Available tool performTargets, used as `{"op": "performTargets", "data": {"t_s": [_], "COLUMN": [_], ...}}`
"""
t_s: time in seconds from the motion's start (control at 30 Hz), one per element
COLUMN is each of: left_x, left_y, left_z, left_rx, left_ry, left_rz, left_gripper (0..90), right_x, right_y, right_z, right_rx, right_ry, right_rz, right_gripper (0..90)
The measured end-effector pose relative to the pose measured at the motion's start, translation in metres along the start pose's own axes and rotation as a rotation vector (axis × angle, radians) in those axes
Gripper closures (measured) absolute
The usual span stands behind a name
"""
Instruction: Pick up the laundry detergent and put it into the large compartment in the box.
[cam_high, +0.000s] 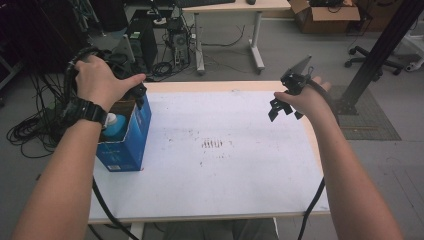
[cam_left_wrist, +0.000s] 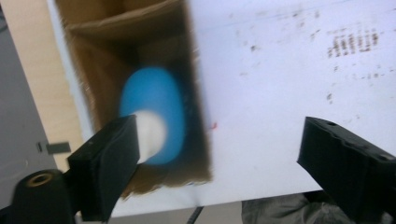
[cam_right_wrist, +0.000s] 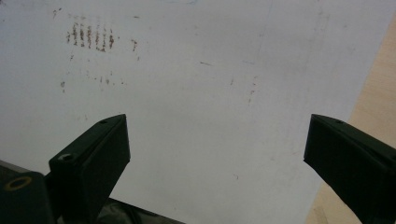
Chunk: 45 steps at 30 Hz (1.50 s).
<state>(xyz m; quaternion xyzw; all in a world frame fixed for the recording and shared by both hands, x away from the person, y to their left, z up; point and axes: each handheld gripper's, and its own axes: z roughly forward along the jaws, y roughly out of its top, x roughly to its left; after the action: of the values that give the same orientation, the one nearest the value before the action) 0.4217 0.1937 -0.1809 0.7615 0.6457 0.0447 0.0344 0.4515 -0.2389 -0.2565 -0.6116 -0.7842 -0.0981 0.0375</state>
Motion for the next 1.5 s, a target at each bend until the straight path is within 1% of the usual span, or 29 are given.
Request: {"op": "performTargets", "data": {"t_s": [0.03,0.07,0.1,0.2,0.23,0.3,0.43,0.5,0.63,0.77,0.9,0.97,1.07,1.27,1.5], "left_x": [-0.006,-0.011,-0.018,-0.033,-0.040,-0.051,-0.070,-0.079,-0.090,-0.099,-0.104,-0.107,-0.109,-0.110,-0.109], "left_y": [0.001,0.002,0.003,0.005,0.006,0.007,0.007,0.007,0.006,0.006,0.005,0.005,0.005,0.005,0.004], "left_z": [0.000,0.000,0.001,0.004,0.006,0.009,0.016,0.020,0.030,0.040,0.047,0.049,0.049,0.048,0.047], "left_rx": [-0.006,-0.010,-0.009,-0.008,-0.007,-0.004,-0.001,-0.001,0.013,0.024,0.025,0.031,0.016,0.020,0.019], "left_ry": [-0.006,-0.004,-0.007,-0.032,-0.041,-0.041,-0.049,-0.054,-0.058,-0.062,-0.075,-0.071,-0.068,-0.088,-0.083], "left_rz": [0.008,0.012,0.026,0.055,0.059,0.078,0.108,0.118,0.132,0.142,0.149,0.156,0.165,0.171,0.168], "left_gripper": [11.3,9.7,9.4,6.6,6.5,4.7,4.8,4.8,4.8,4.8,4.8,4.8,4.8,4.9,4.7], "right_x": [0.000,0.000,0.000,-0.001,-0.001,-0.002,-0.004,-0.005,-0.006,-0.008,-0.008,-0.008,-0.008,-0.009,-0.009], "right_y": [-0.001,-0.002,-0.002,-0.005,-0.005,-0.007,-0.010,-0.012,-0.014,-0.016,-0.016,-0.016,-0.016,-0.017,-0.018], "right_z": [0.000,-0.001,-0.001,-0.001,-0.001,-0.001,0.000,0.000,0.001,0.002,0.002,0.002,0.001,0.001,0.002], "right_rx": [-0.001,-0.003,-0.003,-0.006,-0.005,-0.004,-0.006,-0.007,-0.007,-0.006,-0.004,-0.007,-0.008,-0.005,-0.004], "right_ry": [0.001,0.001,0.002,0.002,0.002,0.005,0.006,0.008,0.011,0.012,0.013,0.012,0.013,0.012,0.014], "right_rz": [0.001,-0.001,-0.001,0.000,-0.004,-0.004,-0.001,-0.001,-0.001,0.001,0.000,-0.003,-0.004,-0.002,-0.003], "right_gripper": [7.2,7.2,7.2,7.2,7.2,7.2,7.2,7.2,7.2,7.2,7.1,7.1,7.1,7.1,7.1]}}
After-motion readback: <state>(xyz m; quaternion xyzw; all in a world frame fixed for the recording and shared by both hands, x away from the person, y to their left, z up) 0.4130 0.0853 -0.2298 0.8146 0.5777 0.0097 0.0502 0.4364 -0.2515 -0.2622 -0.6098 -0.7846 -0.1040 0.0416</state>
